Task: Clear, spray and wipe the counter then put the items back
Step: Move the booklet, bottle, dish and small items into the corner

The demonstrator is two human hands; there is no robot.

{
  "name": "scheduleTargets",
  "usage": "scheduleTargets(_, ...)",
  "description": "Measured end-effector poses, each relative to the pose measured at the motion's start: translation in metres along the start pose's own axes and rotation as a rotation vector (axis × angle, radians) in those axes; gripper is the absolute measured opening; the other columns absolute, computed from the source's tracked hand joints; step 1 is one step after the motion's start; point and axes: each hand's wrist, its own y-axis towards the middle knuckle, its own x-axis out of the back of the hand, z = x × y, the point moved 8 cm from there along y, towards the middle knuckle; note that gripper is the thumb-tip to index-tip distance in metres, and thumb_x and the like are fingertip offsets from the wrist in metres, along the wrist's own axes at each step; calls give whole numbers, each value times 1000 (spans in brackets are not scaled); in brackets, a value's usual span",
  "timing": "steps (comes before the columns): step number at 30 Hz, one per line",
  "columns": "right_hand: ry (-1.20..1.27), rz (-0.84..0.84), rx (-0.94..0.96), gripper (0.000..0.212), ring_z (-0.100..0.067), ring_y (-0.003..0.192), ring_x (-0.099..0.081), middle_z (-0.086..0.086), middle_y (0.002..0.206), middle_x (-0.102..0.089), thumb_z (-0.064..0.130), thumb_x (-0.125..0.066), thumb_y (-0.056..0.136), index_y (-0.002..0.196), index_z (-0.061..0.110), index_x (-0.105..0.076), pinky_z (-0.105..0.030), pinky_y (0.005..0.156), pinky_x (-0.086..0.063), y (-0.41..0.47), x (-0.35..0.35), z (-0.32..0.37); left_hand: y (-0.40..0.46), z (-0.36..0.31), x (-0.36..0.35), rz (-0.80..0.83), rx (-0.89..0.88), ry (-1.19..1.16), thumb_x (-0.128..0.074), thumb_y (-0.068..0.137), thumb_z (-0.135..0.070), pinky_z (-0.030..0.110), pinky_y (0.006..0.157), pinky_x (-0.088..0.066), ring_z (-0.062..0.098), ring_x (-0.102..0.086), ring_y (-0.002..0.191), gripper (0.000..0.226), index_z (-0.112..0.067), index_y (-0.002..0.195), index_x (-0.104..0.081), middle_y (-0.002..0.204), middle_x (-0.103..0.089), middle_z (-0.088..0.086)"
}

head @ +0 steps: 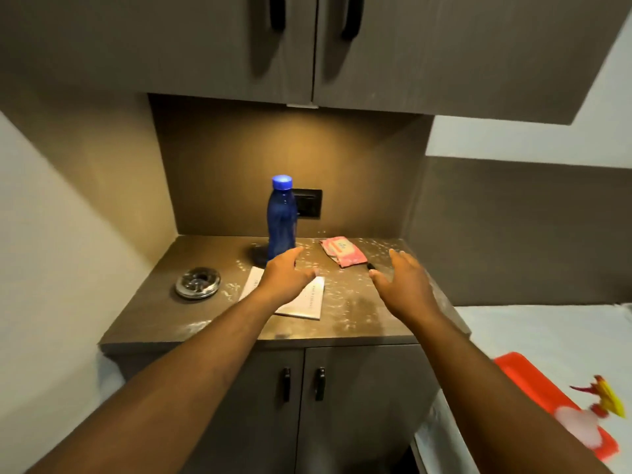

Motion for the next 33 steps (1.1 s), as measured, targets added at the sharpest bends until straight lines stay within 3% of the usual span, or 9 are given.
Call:
scheduleTargets(4,67,100,63,65,-26,136,-45,-6,152,-43,45,-61,91,148,20,-40,-41,106,-44,12,-44,44,8,57,36,-61,171,23,-68,87,-36,33,90,-47,25,-55,121,64,-20,142,-41,144,-48,5)
scheduleTargets(7,72,205,71,71,-27,139,-42,-5,154,-41,44,-64,89,150,21,-36,-42,107,-42,25,-81,70,15,94,55,-88,269,75,-70,86,-32,20,56,-45,8,-58,75,49,-17,128,-52,127,-61,6)
scheduleTargets(8,49,247,66,72,-28,141,-40,-6,156,-39,45,-64,89,151,21,-35,-43,109,-40,28,-92,76,17,105,58,-78,299,105,-71,85,-30,20,54,-43,9,-58,74,45,-16,125,-55,123,-64,6)
scheduleTargets(12,-98,449,34,72,-30,139,-43,-7,155,-40,47,-63,90,150,20,-35,-45,106,-43,46,-144,95,31,143,59,-10,356,211,-73,83,-25,24,61,-46,23,-65,96,29,-15,108,-62,114,-68,7)
scheduleTargets(17,-244,558,-34,68,-30,124,-57,-10,145,-51,41,-64,90,148,20,-36,-42,90,-54,69,-186,95,54,163,49,36,351,268,-71,84,-26,36,79,-57,25,-67,98,29,-14,110,-63,113,-69,6)
scheduleTargets(23,-348,743,-1,70,-27,115,-62,-10,138,-55,32,-73,84,143,23,-37,-40,86,-59,87,-220,85,85,166,35,45,398,332,-71,84,-27,21,46,-37,17,-57,70,23,-14,103,-69,105,-72,5)
scheduleTargets(26,-415,819,66,57,-25,107,-66,-10,126,-63,35,-73,83,133,21,-49,-38,88,-58,98,-229,85,93,169,34,47,503,270,-73,82,-23,30,64,-55,23,-66,82,25,-10,103,-68,104,-72,8)
scheduleTargets(29,-480,798,163,48,-23,99,-67,-8,116,-65,39,-75,80,122,23,-59,-37,87,-59,105,-233,87,96,175,33,36,594,141,-75,80,-16,39,85,-57,28,-68,93,31,-2,107,-67,105,-70,10)
scheduleTargets(33,-444,870,222,51,-19,93,-66,-5,118,-66,42,-74,80,125,26,-57,-31,79,-58,110,-243,80,99,172,38,27,713,-158,-69,84,-6,35,74,-57,22,-66,86,23,-3,107,-63,95,-69,10)
